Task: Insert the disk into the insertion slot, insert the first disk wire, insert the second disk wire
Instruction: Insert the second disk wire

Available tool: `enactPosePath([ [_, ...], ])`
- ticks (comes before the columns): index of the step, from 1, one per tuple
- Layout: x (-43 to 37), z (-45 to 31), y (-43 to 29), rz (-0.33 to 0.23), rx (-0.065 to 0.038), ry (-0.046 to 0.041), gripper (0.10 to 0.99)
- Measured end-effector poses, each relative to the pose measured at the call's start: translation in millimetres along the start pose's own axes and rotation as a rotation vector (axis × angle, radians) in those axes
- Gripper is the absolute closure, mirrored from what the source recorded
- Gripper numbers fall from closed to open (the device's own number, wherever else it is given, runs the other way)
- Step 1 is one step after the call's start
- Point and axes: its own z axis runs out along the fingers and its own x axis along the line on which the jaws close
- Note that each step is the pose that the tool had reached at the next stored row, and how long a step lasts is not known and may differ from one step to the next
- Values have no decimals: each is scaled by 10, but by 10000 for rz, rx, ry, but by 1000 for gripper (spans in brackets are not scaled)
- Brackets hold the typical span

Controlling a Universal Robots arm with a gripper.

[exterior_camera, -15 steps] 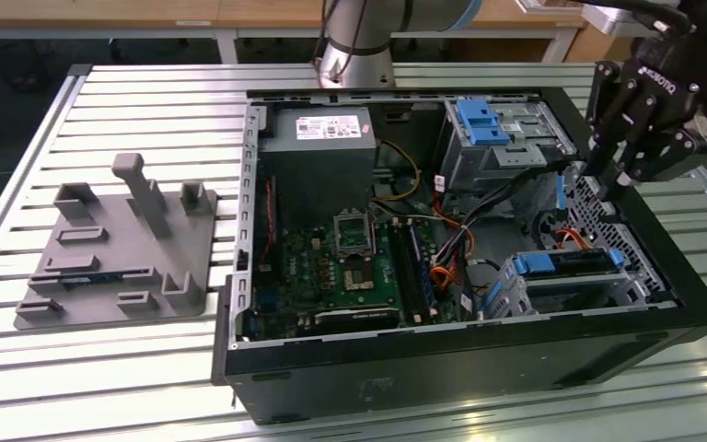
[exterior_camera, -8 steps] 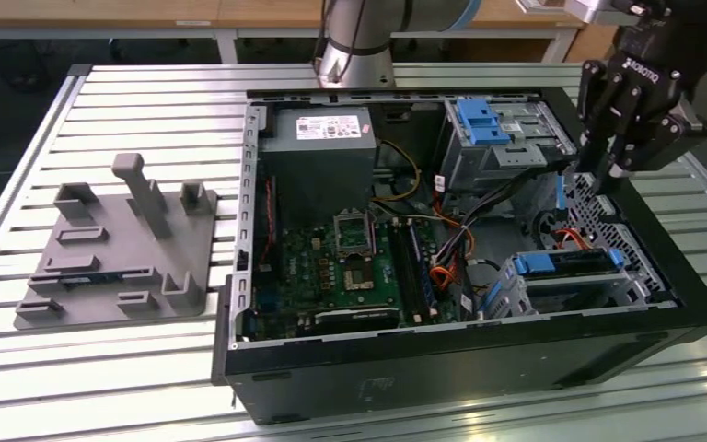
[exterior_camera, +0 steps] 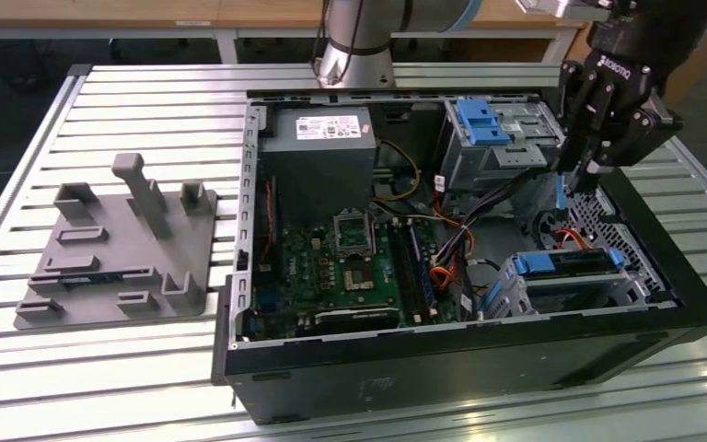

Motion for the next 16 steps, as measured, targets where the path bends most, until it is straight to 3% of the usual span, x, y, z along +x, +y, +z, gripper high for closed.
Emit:
enactPosePath([
  [1, -7, -1, 9, -34, -26, 117, 667],
  [2, -54, 4, 64, -190, -51, 491, 667],
  [5, -71, 25, 112, -271, -29, 597, 667],
  [10, -75, 43, 131, -446, 26, 1065, 667],
  [14, -90, 94, 133, -514, 35, 1137, 667],
  [16, -92, 103, 134, -536, 20, 1303, 667],
])
